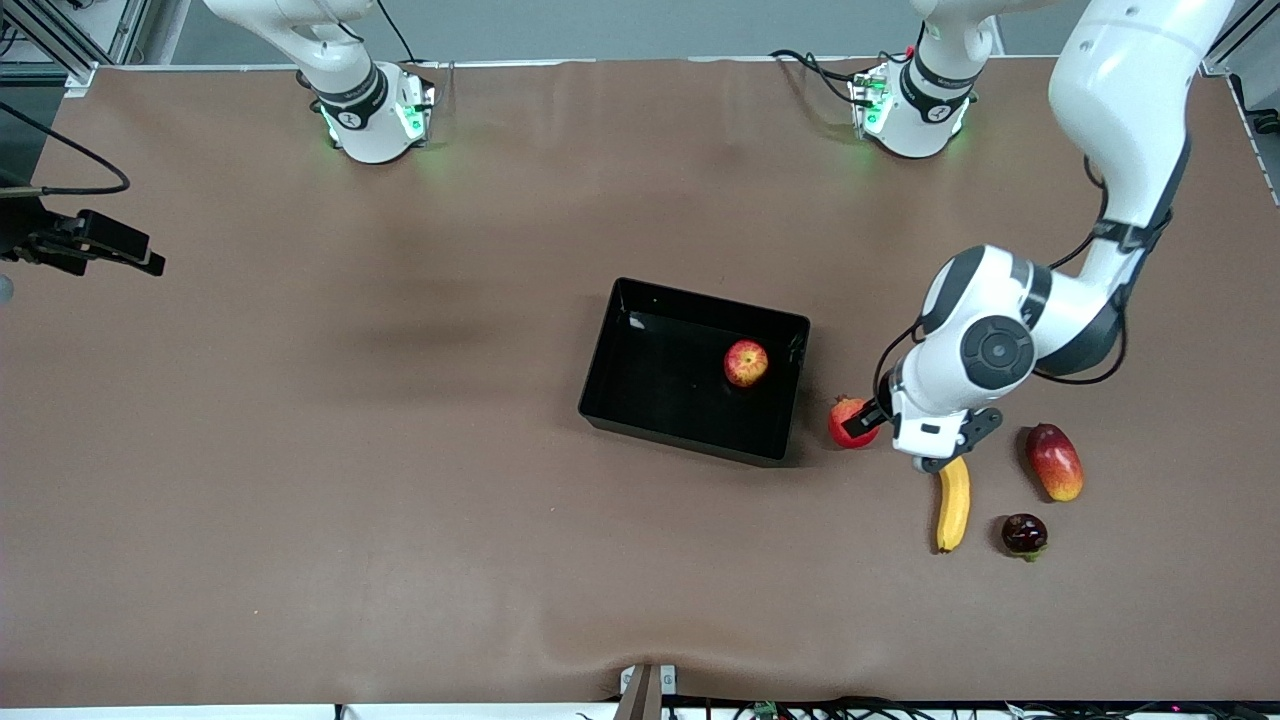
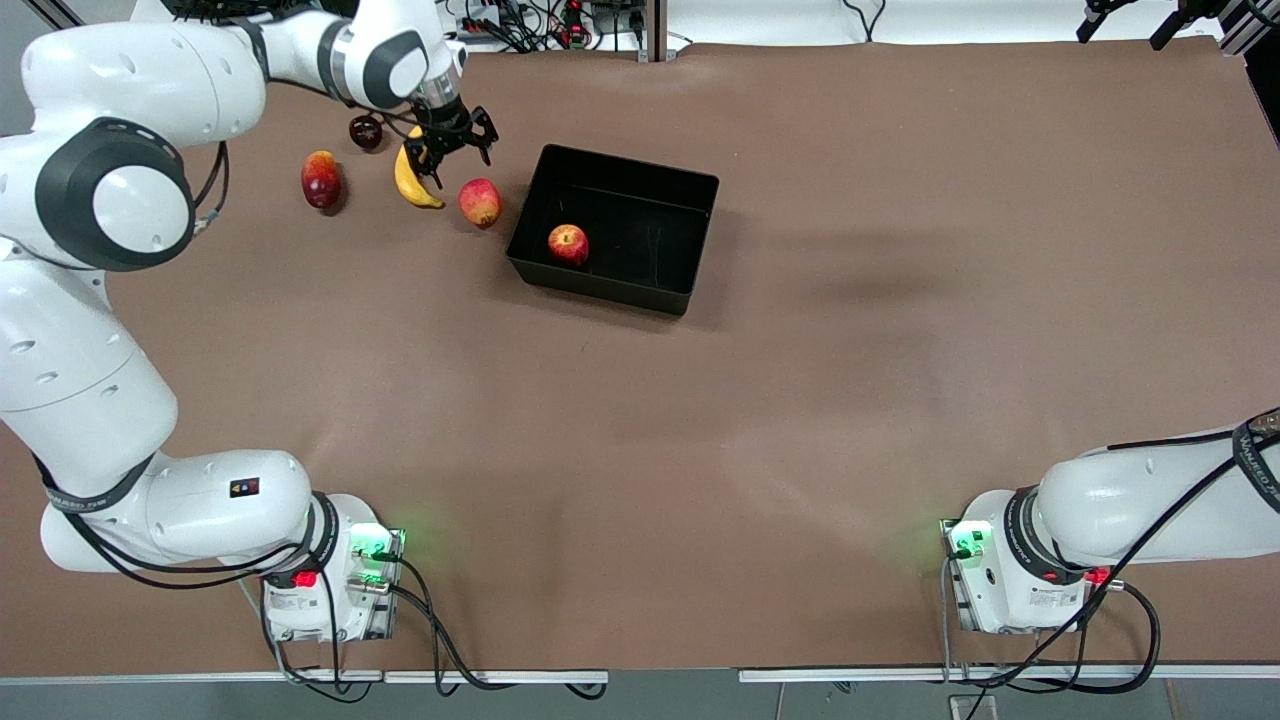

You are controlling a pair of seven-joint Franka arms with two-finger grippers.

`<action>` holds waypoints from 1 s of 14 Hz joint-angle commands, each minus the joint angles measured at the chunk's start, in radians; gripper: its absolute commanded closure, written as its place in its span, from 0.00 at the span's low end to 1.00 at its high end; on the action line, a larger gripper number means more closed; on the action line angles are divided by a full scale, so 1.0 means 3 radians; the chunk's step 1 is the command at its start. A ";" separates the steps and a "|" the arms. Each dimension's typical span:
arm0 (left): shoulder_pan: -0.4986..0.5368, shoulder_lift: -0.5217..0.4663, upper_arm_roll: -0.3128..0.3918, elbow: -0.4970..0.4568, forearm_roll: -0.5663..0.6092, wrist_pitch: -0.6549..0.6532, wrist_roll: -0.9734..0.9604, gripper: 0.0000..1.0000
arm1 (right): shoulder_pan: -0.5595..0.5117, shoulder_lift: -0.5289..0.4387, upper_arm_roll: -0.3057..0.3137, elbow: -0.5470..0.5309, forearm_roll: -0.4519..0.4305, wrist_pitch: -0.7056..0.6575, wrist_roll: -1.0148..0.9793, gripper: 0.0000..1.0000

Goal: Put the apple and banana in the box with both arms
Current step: 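Grasp the yellow banana with the left gripper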

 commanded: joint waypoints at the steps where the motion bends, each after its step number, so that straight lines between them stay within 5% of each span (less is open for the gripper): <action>1: 0.0153 -0.0065 0.0012 -0.0048 0.0238 0.0076 0.0013 0.00 | -0.0004 0.0039 0.0032 0.0088 -0.0056 -0.0062 0.0032 0.00; 7: 0.0424 0.0349 0.0017 -0.0008 0.1056 0.0586 0.0115 0.00 | -0.0244 0.0004 0.0430 0.0078 -0.0301 -0.0143 0.0037 0.00; 12: 0.0624 0.0559 0.0017 -0.0002 0.1344 0.0832 0.0392 0.00 | -0.0316 -0.0062 0.0457 0.0078 -0.0333 -0.0098 0.0021 0.00; 14: 0.0624 0.0615 0.0032 -0.0008 0.1410 0.0838 0.0397 0.31 | -0.0377 -0.0083 0.0457 0.0053 -0.0323 -0.0087 0.0001 0.00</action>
